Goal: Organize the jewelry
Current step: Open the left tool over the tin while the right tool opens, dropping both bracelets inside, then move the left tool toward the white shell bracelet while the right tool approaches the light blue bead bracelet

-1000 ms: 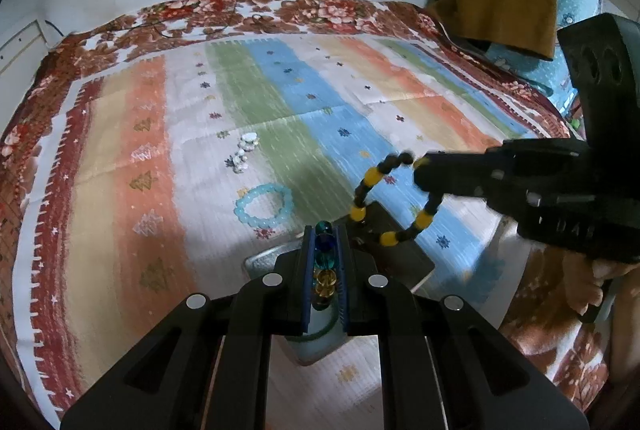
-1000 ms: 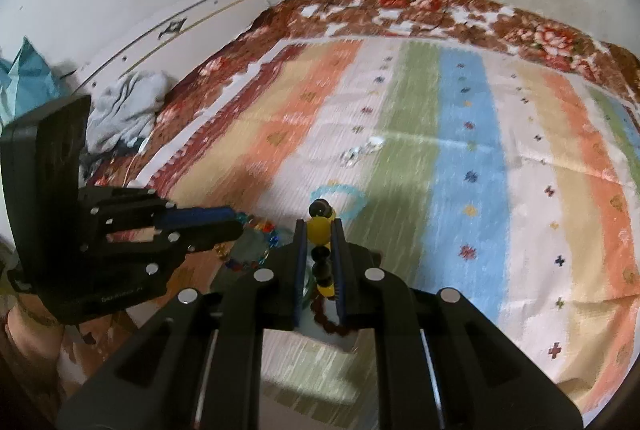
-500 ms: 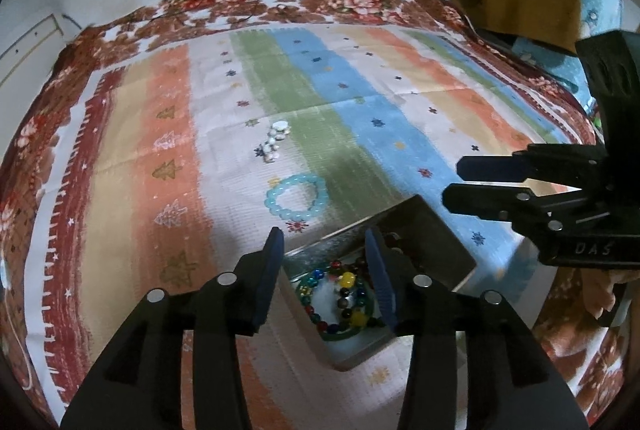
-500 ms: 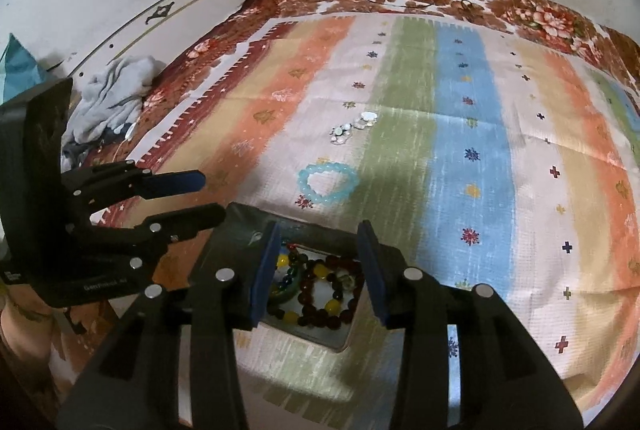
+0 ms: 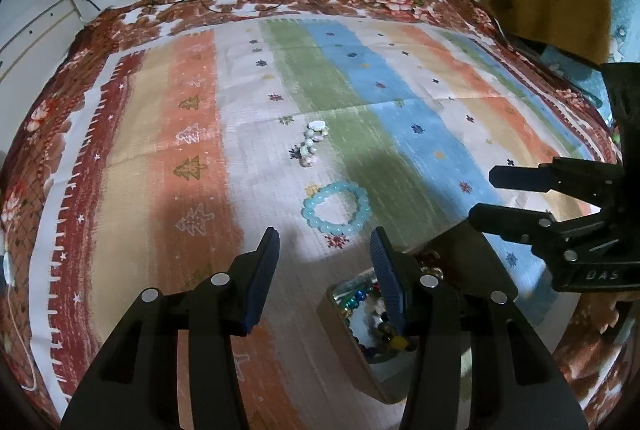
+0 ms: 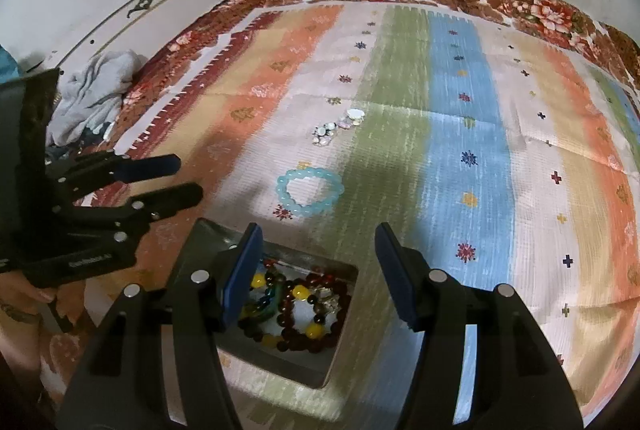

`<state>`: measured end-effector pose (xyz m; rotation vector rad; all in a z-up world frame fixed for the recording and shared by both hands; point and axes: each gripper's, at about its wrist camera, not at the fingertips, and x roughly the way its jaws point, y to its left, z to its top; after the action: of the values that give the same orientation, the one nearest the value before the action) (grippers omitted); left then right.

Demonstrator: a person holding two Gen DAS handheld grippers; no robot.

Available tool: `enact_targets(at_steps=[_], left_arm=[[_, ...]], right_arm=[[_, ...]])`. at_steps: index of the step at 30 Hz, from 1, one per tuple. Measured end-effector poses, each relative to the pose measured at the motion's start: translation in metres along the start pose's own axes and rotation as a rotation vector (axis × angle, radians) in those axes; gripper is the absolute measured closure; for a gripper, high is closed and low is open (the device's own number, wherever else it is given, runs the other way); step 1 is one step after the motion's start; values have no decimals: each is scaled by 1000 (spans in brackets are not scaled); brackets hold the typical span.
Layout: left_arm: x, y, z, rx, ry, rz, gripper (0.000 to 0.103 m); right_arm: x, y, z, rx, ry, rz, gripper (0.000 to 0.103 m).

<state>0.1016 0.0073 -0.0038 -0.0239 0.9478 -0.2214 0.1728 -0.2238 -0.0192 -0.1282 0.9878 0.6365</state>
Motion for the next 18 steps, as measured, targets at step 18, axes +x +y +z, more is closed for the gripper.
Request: enact_targets(at_steps=[18], left_arm=[[22,15,19,6,33,50,53]], right_arm=[[42,-11,28,1,72,0,44]])
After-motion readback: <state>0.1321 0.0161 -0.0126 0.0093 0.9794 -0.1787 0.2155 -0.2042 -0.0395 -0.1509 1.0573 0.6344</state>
